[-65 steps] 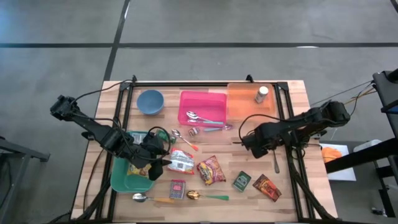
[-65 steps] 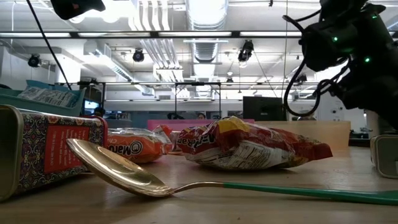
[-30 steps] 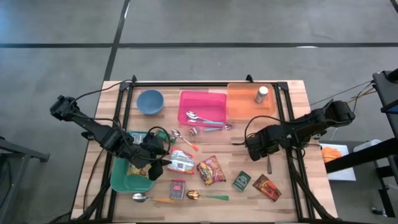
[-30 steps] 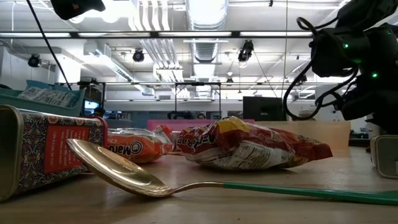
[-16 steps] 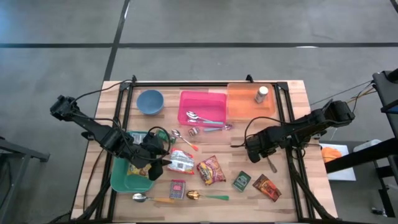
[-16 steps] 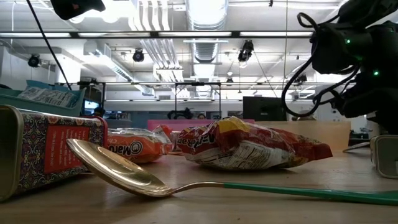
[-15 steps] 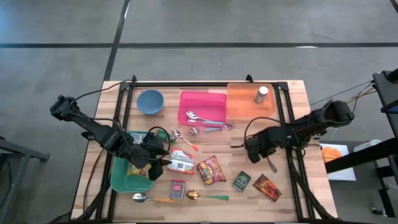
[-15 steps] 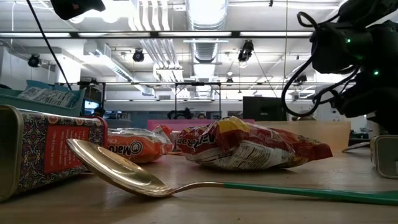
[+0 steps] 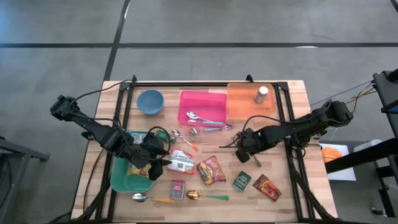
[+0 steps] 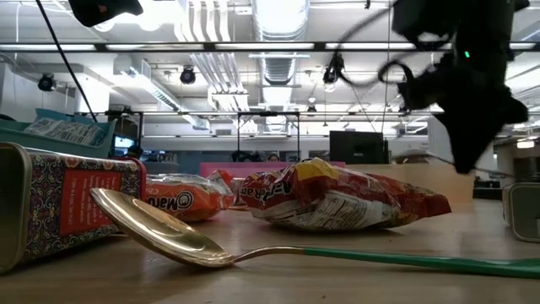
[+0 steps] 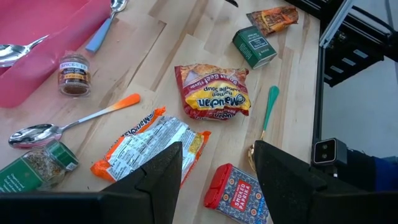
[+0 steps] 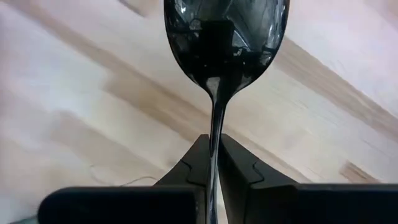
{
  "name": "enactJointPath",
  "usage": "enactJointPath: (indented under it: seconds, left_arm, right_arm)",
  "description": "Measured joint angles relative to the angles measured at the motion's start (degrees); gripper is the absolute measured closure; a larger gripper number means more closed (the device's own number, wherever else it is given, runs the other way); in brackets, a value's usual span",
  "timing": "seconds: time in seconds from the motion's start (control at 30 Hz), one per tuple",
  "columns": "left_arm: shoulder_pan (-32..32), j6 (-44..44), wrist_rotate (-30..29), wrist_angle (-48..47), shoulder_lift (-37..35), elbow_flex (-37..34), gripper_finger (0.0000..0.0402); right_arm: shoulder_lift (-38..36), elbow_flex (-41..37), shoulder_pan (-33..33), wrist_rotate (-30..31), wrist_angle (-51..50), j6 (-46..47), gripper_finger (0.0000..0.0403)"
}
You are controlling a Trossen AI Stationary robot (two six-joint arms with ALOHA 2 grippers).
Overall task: Pick & Place Food Item
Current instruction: Put the black spoon into the pink bin
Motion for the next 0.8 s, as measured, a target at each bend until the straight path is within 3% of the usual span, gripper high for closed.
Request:
enactJointPath:
  seconds: [0.47, 0.8]
  left_arm:
    - [0.0, -0.1, 0.0, 0.0, 0.0, 0.0, 0.0200]
    - [0.1, -0.1, 0.0, 0.0, 0.0, 0.0, 0.0200]
  right_arm:
    - [0.0, 11.7, -3.8, 11.4, 3.4, -8.2, 0.0391]
    - [-0.1, 14.8, -11.8, 12.6, 11.7, -18.3, 0.0391]
